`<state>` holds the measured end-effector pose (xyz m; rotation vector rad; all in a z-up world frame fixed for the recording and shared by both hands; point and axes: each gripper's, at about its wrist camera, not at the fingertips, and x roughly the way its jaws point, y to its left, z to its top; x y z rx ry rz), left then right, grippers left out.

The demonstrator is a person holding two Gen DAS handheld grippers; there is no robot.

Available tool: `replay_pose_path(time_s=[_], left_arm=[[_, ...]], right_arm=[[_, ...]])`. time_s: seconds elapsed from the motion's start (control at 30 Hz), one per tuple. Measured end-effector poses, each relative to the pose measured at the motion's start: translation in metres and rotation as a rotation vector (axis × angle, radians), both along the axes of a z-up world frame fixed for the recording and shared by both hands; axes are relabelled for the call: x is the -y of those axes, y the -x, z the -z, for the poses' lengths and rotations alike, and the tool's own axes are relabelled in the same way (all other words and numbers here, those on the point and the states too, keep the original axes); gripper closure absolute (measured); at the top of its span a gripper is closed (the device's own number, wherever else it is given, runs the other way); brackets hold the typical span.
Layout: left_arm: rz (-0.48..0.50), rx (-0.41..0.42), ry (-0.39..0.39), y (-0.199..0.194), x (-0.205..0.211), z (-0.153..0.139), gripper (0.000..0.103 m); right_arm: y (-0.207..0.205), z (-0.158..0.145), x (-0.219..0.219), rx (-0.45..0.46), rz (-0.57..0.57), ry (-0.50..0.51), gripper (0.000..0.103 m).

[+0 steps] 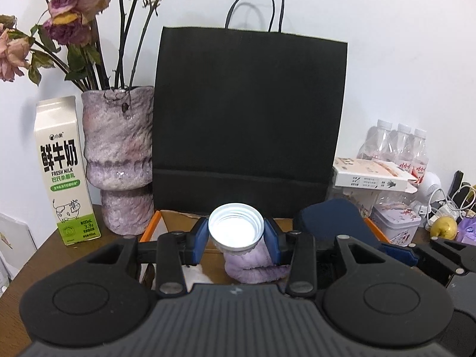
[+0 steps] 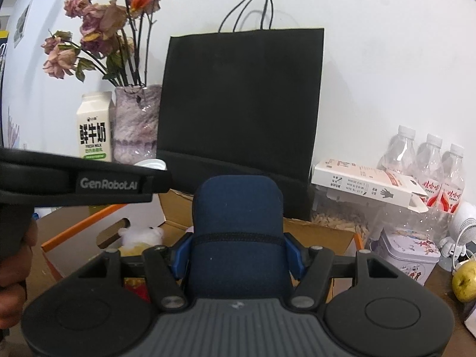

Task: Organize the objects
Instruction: 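Carry the white cap and navy pouch over the red box with both grippers, then open both grippers to drop the cap and pouch into the box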

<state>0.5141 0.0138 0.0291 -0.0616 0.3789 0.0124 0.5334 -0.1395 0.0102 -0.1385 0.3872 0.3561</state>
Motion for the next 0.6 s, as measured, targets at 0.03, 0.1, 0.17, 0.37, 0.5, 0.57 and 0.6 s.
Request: replay_pose_path(time_s=[0.03, 0.1, 0.17, 0.37, 0.5, 0.57, 0.6], left_arm=[[0.0, -0.004, -0.001, -0.002, 0.0, 0.001, 0.062], [-0.001, -0.014, -0.003, -0.004, 0.0, 0.005, 0.062], [-0.003, -0.025, -0.006, -0.007, -0.001, 0.008, 0.062], [-0.003, -0.059, -0.012, -0.013, -0.002, 0.016, 0.061], [-0.008, -0.064, -0.009, -0.014, -0.003, 0.018, 0.056], [-0.017, -0.06, -0.011, -0.013, -0.003, 0.018, 0.036], [-0.026, -0.056, -0.012, -0.012, -0.004, 0.018, 0.012]], right_arm=[[-0.002, 0.001, 0.001, -0.004, 0.003, 0.0, 0.041], [-0.006, 0.003, 0.003, -0.015, 0.009, -0.002, 0.041], [-0.009, 0.006, 0.005, -0.024, 0.017, 0.0, 0.041], [-0.017, 0.012, 0.01, -0.043, 0.037, 0.0, 0.041], [-0.019, 0.014, 0.01, -0.058, 0.027, -0.005, 0.041], [-0.019, 0.015, 0.01, -0.067, 0.027, -0.007, 0.038], [-0.019, 0.015, 0.011, -0.067, 0.028, -0.009, 0.032]])
